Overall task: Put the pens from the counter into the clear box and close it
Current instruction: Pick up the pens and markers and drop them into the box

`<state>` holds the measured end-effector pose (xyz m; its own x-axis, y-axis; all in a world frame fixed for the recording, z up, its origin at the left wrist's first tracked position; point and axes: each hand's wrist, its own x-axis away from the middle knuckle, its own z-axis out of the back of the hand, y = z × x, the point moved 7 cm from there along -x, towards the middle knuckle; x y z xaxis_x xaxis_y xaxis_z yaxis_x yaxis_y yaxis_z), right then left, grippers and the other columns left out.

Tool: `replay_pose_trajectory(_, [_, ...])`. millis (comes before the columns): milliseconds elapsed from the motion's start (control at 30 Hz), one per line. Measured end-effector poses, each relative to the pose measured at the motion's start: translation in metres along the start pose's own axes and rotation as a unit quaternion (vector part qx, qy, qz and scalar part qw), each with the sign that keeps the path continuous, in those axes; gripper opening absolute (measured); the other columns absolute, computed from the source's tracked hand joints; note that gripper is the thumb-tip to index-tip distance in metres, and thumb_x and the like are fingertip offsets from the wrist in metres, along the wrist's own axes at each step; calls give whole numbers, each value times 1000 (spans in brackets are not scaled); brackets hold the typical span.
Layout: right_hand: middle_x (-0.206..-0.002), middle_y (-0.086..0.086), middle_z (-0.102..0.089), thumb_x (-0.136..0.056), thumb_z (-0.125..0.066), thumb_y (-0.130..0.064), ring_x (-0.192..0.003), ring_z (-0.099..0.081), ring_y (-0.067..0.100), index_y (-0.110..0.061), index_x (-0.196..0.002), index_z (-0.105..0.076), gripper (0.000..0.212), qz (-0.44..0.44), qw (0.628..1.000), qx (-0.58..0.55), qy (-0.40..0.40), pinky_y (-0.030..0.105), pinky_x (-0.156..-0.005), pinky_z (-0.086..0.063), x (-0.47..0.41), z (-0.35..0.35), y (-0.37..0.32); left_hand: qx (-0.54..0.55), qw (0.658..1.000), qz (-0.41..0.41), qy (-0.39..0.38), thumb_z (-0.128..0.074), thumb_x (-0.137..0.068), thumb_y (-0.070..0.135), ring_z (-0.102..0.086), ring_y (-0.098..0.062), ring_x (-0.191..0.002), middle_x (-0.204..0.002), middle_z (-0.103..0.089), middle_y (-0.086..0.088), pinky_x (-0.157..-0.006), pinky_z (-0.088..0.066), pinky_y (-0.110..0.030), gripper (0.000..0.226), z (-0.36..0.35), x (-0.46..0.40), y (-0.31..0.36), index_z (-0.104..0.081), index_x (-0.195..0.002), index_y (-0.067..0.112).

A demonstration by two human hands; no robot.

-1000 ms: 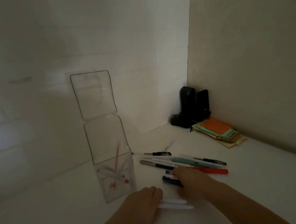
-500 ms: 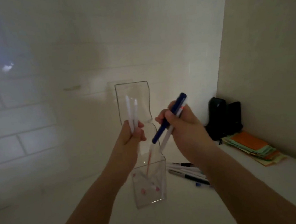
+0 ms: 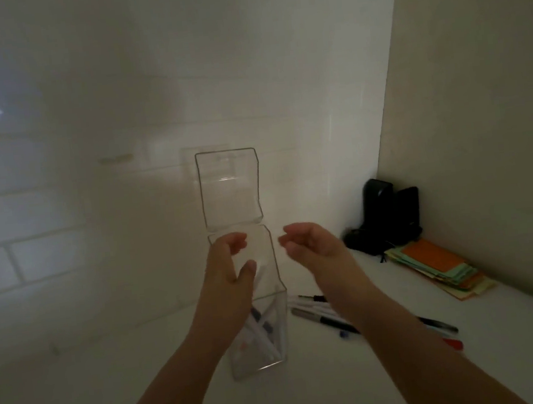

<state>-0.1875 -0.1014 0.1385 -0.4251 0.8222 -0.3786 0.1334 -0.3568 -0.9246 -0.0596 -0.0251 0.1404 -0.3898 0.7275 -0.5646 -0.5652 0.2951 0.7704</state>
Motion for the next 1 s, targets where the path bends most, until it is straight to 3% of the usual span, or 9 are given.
replay_pose_trajectory(133, [-71,0,-62,-84,-54,4,-69,-59,12,-21,-81,-61,26,-33,987,159,-8,13,-62,-47,15,72,19,-72,979,-180,-63,-39,-86,24,-45,8,-97,-97,-48,23,-86,-31,-1,18,-21,31,40,-47,-100,32])
replay_pose_trajectory(233, [-88,3,-62,-84,-58,-13,-84,-58,18,-21,-98,-61,16,-136,861,482,-87,14,-66,-42,38,109,69,-115,944,-214,-225,-33,-88,25,-49,-5,-94,-99,-57,8,-86,-38,-14,20,-77,54,35,-47,-100,34])
replay_pose_trajectory(333, [-116,7,-55,-85,-57,-32,-106,-52,21,-19,-115,-53,33,-188,767,597,-141,27,-85,-41,59,121,99,-168,922,-159,-309,-37,-92,12,-46,-14,-113,-125,-50,-1,-91,-31,-16,30,-133,65,-3,-47,-118,25])
replay_pose_trajectory(467, [-126,7,-47,-86,-52,-25,-114,-44,22,-19,-123,-45,38,-153,749,628,-142,35,-93,-42,68,115,110,-342,863,-118,-352,-56,-84,13,-39,-18,-129,-141,-41,-8,-103,-27,-19,48,-175,62,-51,-40,-130,12])
replay_pose_trajectory(567, [-131,10,-42,-87,-47,-16,-117,-44,26,-12,-124,-42,38,-140,735,644,-157,38,-94,-43,69,111,114,-438,821,-176,-322,-89,-33,40,-70,-10,-85,-94,-74,1,-72,-54,-16,63,-186,52,-57,-71,-90,19])
replay_pose_trajectory(633, [-133,12,-42,-87,-49,-15,-118,-45,27,-10,-124,-40,39,-147,723,653,-171,39,-93,-43,69,110,115,-446,819,-147,-331,-84,-52,33,-67,-14,-86,-98,-70,-1,-71,-56,-21,49,-191,48,-64,-66,-95,19])
replay_pose_trajectory(700, [-133,13,-45,-86,-52,-17,-119,-45,28,-10,-123,-41,39,-159,704,665,-193,38,-96,-42,70,111,117,-470,800,-107,-358,-53,-84,16,-49,-27,-112,-125,-50,-12,-92,-45,-36,34,-196,45,-70,-46,-117,11])
replay_pose_trajectory(833, [-129,19,-49,-92,-41,-19,-119,-44,31,-6,-120,-43,31,-145,674,680,-249,41,-98,-39,75,106,122,-488,768,-121,-396,-43,-88,16,-35,-32,-123,-135,-37,-17,-101,-33,-41,38,-200,42,-75,-35,-124,7])
replay_pose_trajectory(1000, [-134,16,-44,-95,-31,-16,-119,-46,31,-10,-128,-35,34,-178,705,640,-248,43,-100,-42,86,114,121,-470,757,-86,-445,-41,-90,25,-38,-30,-119,-132,-41,-16,-98,-35,-40,37,-195,49,-84,-37,-122,8])
